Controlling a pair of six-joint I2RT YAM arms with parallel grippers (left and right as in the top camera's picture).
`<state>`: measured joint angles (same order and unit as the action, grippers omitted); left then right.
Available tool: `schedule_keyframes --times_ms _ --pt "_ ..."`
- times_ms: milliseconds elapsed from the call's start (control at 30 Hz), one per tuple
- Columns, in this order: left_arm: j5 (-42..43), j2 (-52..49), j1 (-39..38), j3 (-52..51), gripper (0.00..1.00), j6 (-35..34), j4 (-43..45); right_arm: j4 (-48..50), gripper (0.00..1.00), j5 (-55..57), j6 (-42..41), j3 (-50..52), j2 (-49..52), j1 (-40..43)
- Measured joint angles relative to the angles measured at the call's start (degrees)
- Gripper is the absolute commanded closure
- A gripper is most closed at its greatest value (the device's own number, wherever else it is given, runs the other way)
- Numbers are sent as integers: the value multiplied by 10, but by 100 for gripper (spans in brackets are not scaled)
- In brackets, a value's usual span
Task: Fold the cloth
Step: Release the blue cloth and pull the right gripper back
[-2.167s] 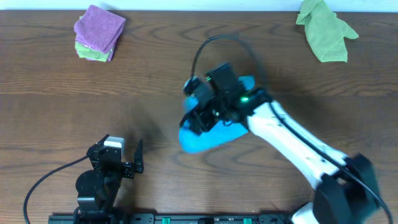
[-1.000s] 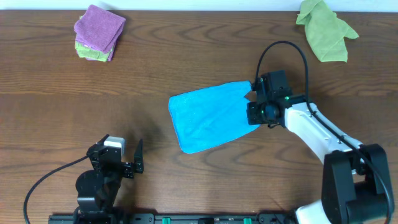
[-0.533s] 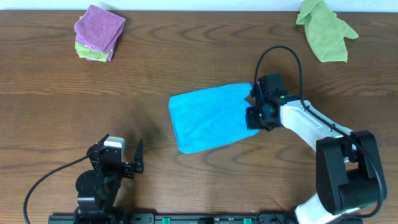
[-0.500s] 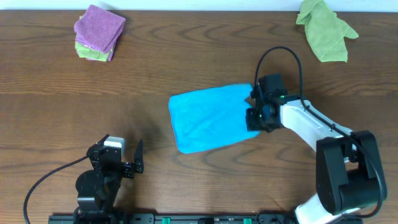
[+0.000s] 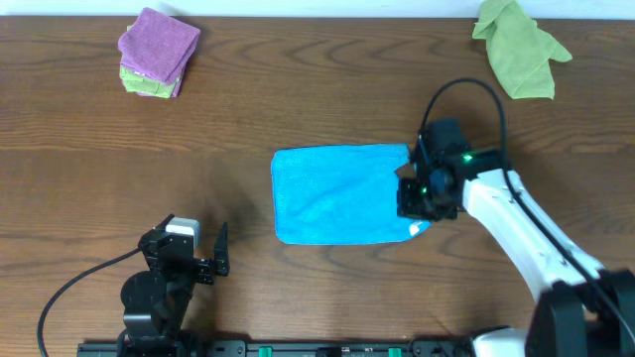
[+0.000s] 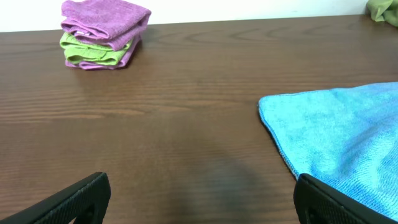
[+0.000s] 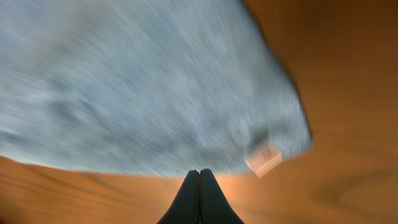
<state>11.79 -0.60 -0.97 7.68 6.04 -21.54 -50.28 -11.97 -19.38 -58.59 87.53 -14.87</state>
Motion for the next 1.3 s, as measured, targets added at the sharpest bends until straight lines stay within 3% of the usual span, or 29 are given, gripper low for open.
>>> schedule_keyframes --times_ms 67,167,300,567,867,1133,1300 --pt "0 0 0 0 5 0 0 10 98 0 9 -11 -26 0" --pt "0 0 0 0 5 0 0 14 23 0 28 -23 -69 0" --pt "0 0 0 0 4 0 0 11 1 -4 48 -31 -131 7" --pt "22 0 0 -1 5 -19 8 -8 1 -52 77 -33 -311 28" --pt "291 0 0 -5 5 -288 25 -52 1 -61 108 -35 -452 28" --pt "346 0 0 -7 5 -438 37 -80 1 -82 111 -35 -452 28" --pt "337 0 0 -9 5 -482 72 -82 1 -87 127 -35 -452 28"
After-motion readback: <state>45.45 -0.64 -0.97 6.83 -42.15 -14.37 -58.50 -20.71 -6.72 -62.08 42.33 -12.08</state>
